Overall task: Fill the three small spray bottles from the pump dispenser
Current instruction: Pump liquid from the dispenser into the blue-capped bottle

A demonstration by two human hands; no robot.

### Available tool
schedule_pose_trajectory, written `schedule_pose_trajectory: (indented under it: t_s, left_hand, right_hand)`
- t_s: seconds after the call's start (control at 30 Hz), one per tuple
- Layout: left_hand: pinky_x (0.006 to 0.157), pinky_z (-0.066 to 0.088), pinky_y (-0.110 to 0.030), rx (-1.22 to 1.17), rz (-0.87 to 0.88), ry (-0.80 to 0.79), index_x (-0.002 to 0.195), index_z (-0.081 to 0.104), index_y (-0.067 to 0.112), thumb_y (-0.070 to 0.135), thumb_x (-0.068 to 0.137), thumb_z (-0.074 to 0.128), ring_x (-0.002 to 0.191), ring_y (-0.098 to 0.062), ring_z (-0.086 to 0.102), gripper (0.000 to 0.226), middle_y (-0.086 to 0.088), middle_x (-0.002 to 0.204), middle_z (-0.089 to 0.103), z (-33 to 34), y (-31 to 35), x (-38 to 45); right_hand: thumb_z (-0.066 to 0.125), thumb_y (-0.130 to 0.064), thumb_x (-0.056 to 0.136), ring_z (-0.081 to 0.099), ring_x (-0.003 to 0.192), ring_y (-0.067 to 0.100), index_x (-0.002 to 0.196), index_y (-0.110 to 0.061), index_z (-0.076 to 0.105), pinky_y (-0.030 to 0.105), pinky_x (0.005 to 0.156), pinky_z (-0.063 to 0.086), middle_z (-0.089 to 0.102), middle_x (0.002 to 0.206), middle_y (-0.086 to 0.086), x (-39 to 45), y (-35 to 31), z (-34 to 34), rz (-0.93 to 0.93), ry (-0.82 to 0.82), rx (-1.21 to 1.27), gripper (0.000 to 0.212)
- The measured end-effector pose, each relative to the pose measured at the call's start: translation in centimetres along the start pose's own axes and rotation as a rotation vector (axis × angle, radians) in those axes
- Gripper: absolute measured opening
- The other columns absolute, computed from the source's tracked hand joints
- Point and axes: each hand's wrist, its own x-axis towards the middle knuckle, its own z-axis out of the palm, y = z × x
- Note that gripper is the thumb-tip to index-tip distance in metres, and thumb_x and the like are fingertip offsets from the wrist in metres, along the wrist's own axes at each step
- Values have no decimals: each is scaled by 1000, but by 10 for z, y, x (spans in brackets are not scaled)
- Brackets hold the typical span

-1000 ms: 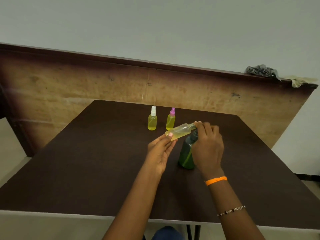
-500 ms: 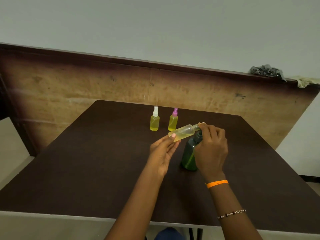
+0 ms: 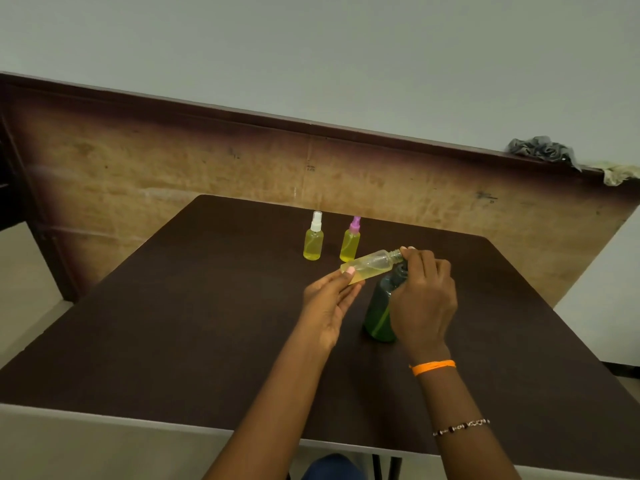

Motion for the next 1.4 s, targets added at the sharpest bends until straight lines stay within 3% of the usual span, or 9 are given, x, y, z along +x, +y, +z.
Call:
schedule_pose_trajectory:
  t_s: [0.13, 0.27, 0.4, 0.5, 0.73, 0.9, 1.13, 1.3, 1.4]
  left_hand:
    - [71, 57, -21, -2, -13, 2, 107, 59, -4, 1, 87, 59, 93, -22, 65, 21, -15, 98, 66, -1, 0, 1]
    - [73, 56, -22, -11, -6, -10, 108, 58, -4, 1, 86, 59, 94, -22, 64, 22, -15, 98, 66, 3, 2, -4]
    - [72, 56, -20, -3, 1, -11, 107, 59, -3, 1, 86, 59, 96, -23, 64, 21, -15, 98, 66, 4, 2, -6]
    - [72, 56, -21, 3, 2, -3, 105, 60, -3, 1, 86, 59, 96, -23, 64, 19, -15, 100, 66, 2, 1, -2]
    - [72, 57, -21, 4, -4, -13, 106, 59, -2, 2, 87, 59, 97, -23, 64, 20, -15, 98, 67, 1, 2, -1]
    - [75, 55, -21, 22, 20, -25, 101, 61, -1, 1, 87, 58, 95, -22, 64, 15, -14, 97, 67, 4, 1, -3]
    - [75, 56, -23, -8, 6, -10, 107, 59, -3, 1, 87, 58, 96, -23, 64, 21, -15, 98, 67, -2, -3, 2]
    - [74, 55, -22, -19, 8, -21, 104, 60, -2, 1, 87, 57, 95, -22, 64, 17, -13, 96, 67, 1, -2, -1]
    - [75, 55, -21, 7, 24, -23, 108, 59, -3, 1, 87, 57, 94, -21, 64, 21, -13, 95, 67, 3, 0, -2]
  right_hand:
    - [65, 8, 67, 52, 81, 31, 100, -1, 65, 38, 61, 46, 62, 89, 10, -2, 2, 3, -1, 6, -21, 34]
    - [46, 1, 74, 51, 80, 34, 90, 0, 67, 38, 61, 44, 63, 84, 11, 10, 2, -7, -30, -4, 15, 26]
    - [58, 6, 71, 51, 83, 35, 91, 0, 68, 41, 62, 44, 64, 85, 12, 17, 1, -11, -4, -36, 68, 23]
    - [55, 5, 70, 53, 79, 34, 98, 0, 65, 39, 58, 45, 61, 88, 12, 4, -3, -3, 1, -14, 2, 30]
    - [59, 4, 67, 53, 77, 34, 88, -1, 66, 39, 58, 43, 61, 82, 12, 12, -2, -10, -6, -67, -32, 23]
    - [54, -10, 85, 46, 98, 30, 94, -4, 69, 41, 73, 41, 64, 91, 8, 33, -4, -26, 114, -232, 21, 18]
    - [65, 4, 67, 54, 84, 33, 100, -3, 65, 42, 67, 47, 62, 91, 11, 4, -2, -12, 13, -132, -51, 34]
    - [60, -4, 75, 48, 98, 34, 93, -5, 68, 46, 82, 41, 64, 92, 9, 25, -1, -25, 3, -229, -51, 20]
    - [57, -11, 83, 42, 106, 31, 99, -5, 68, 44, 88, 37, 64, 98, 8, 31, -2, -26, 34, -290, -11, 21]
